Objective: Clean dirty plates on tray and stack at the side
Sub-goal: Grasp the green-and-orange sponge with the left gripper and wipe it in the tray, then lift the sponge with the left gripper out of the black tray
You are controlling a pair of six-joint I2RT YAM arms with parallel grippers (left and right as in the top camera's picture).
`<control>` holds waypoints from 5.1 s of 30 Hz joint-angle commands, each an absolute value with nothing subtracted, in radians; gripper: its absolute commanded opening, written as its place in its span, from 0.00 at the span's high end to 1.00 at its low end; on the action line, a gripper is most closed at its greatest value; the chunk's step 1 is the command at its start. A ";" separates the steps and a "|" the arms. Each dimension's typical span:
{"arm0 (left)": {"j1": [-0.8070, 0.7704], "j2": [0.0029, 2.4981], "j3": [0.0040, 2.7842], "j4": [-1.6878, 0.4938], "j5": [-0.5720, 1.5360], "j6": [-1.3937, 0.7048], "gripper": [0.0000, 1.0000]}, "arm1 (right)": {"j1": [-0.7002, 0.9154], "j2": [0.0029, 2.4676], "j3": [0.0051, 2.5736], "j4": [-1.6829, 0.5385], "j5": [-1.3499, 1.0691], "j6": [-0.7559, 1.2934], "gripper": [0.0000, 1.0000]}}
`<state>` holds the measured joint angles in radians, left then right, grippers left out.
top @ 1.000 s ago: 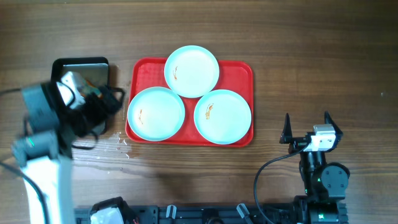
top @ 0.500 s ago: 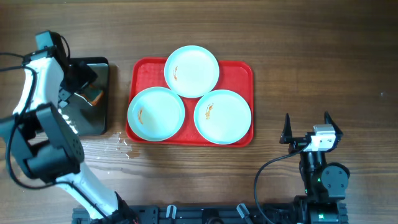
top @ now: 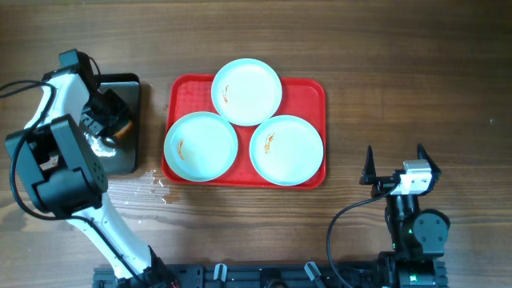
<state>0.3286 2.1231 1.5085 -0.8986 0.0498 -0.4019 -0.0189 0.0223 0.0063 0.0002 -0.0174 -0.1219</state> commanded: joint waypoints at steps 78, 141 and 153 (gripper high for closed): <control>0.340 2.141 1.383 -0.731 0.007 -0.397 0.09 | -0.025 0.017 0.006 0.006 -0.004 -0.131 0.00; 0.338 1.418 1.227 -0.323 0.033 0.154 0.96 | -0.025 0.018 0.006 0.006 -0.004 -0.131 0.00; 0.371 1.394 1.204 -0.319 0.151 0.154 0.96 | -0.025 0.018 0.006 0.006 -0.004 -0.131 0.00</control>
